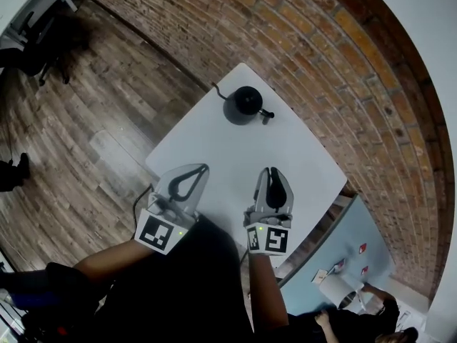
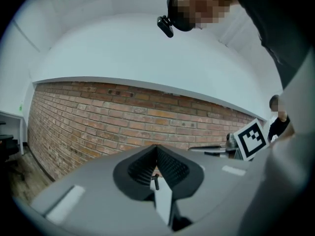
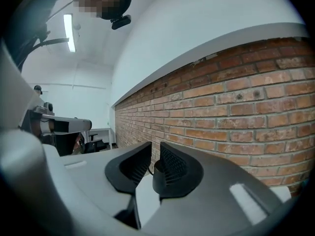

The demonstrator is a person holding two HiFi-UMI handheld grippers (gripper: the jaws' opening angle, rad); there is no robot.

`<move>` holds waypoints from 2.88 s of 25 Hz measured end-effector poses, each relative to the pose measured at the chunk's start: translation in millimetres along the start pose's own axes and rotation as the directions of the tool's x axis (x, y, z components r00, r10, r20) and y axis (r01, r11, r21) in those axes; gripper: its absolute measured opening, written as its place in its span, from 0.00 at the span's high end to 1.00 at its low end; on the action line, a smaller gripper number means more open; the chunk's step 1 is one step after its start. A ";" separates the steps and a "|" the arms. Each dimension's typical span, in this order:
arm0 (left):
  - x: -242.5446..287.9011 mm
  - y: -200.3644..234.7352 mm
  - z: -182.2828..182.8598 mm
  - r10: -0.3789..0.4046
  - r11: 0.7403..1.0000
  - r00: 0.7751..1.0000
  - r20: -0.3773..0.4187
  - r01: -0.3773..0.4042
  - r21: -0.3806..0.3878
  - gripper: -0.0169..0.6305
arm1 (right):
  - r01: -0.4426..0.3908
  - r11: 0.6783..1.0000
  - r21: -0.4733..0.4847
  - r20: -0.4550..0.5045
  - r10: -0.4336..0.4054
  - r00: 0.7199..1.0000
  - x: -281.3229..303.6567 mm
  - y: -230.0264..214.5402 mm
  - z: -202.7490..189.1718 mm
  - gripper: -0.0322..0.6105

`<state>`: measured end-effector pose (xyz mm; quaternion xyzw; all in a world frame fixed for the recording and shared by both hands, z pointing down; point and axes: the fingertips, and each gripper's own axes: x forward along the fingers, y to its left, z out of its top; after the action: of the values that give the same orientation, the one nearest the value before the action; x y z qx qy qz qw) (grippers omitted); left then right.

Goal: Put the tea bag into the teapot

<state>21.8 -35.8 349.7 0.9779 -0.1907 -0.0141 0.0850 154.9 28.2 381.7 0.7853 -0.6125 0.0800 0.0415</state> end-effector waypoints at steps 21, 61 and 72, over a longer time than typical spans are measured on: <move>15.9 44.2 -4.1 0.063 0.998 0.997 -0.041 -0.062 0.031 0.97 | -0.075 0.995 -0.063 -0.065 0.070 0.995 106.4 -16.9 -43.9 0.81; -9.7 90.7 -29.5 0.230 0.972 0.965 -0.129 -0.234 -0.022 0.97 | -0.140 0.989 -0.042 -0.232 0.127 0.964 230.4 -33.8 -115.6 0.66; -23.6 87.8 -33.6 0.275 0.959 0.952 -0.136 -0.283 -0.036 0.97 | -0.135 0.991 -0.025 -0.220 0.126 0.967 231.4 -38.5 -115.6 0.68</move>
<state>-30.6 -101.7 397.8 0.9372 -0.3205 0.0563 0.1255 238.4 -164.5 537.5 0.7289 -0.6559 0.1562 0.1186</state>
